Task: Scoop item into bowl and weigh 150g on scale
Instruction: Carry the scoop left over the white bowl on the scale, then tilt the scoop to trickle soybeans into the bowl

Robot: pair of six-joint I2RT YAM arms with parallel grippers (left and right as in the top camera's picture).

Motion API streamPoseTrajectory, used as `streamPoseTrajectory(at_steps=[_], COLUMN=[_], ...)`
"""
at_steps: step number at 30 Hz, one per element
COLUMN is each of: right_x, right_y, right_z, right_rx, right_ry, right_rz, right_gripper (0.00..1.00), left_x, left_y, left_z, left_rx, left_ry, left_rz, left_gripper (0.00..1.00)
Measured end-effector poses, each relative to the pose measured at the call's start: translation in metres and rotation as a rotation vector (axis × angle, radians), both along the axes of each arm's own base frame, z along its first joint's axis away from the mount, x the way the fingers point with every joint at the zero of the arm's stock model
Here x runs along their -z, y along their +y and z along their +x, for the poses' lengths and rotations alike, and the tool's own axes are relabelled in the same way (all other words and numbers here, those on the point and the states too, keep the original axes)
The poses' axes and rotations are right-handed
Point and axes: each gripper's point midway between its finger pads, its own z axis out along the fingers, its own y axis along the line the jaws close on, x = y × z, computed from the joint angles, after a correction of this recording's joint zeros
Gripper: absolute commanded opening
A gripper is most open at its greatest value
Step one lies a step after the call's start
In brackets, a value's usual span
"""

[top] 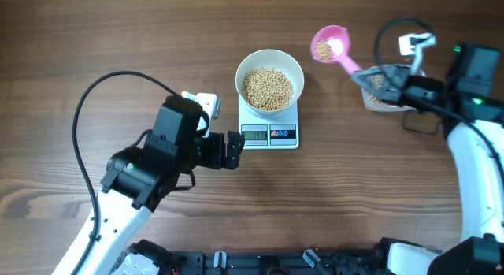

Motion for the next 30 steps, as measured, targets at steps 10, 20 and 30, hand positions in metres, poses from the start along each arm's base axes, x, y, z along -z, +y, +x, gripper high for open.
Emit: streamPoseTrajectory(at_steps=[10, 20, 30], right_x=[0.031, 0.029, 0.031], right_y=[0.048, 0.06, 0.088], right_z=[0.019, 0.024, 0.019], right_rx=[0.058, 0.02, -0.078], right_ry=[-0.043, -0.171, -0.287], right_rz=[-0.306, -0.395, -0.47], right_gripper=[0.04, 0.04, 0.04], left_x=[0.0, 0.0, 0.0], left_y=[0.0, 0.0, 0.0], left_z=[0.0, 0.0, 0.0], left_rx=[0.0, 0.0, 0.0], left_ry=[0.0, 0.0, 0.0], left_rz=[0.0, 0.0, 0.0], left_gripper=[1.0, 1.0, 1.0])
